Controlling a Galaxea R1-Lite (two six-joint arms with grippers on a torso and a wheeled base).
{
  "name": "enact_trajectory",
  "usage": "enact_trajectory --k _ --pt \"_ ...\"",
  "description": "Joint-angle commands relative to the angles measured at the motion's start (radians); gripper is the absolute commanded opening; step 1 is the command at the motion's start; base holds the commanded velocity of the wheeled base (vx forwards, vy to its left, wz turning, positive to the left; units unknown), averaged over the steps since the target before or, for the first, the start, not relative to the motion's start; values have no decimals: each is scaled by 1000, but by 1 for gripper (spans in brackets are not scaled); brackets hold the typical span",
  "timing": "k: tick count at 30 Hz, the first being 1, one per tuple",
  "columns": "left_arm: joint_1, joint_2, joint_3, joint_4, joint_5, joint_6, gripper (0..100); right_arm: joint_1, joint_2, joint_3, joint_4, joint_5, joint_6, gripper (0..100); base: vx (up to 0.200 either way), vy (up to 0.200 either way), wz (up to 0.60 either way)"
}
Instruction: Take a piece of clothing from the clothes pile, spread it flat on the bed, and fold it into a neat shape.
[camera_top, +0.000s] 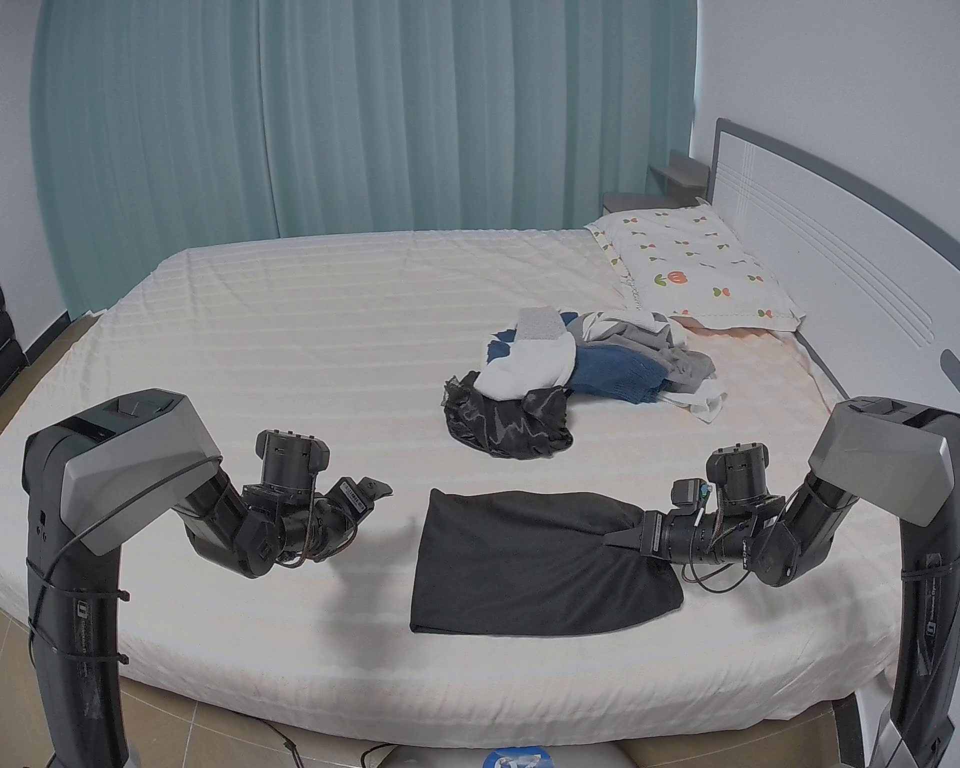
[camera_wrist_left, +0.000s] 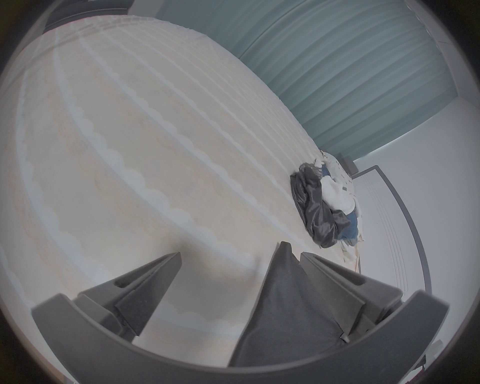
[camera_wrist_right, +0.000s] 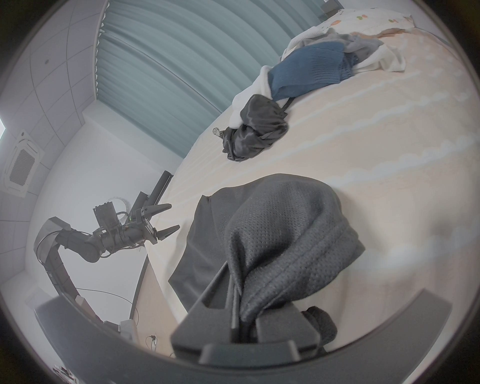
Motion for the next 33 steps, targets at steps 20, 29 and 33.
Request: enact_trajectory --k 20,29,33 --pt "-23 6 -29 -3 7 1 100 -39 15 -10 11 -141 155 100 0 0 0" --pt "-82 31 -108 -3 10 -54 100 -30 64 -42 2 -149 248 100 0 0 0" --pt "-98 51 -117 -12 12 -48 100 -17 70 -56 -5 -152 279 100 0 0 0"
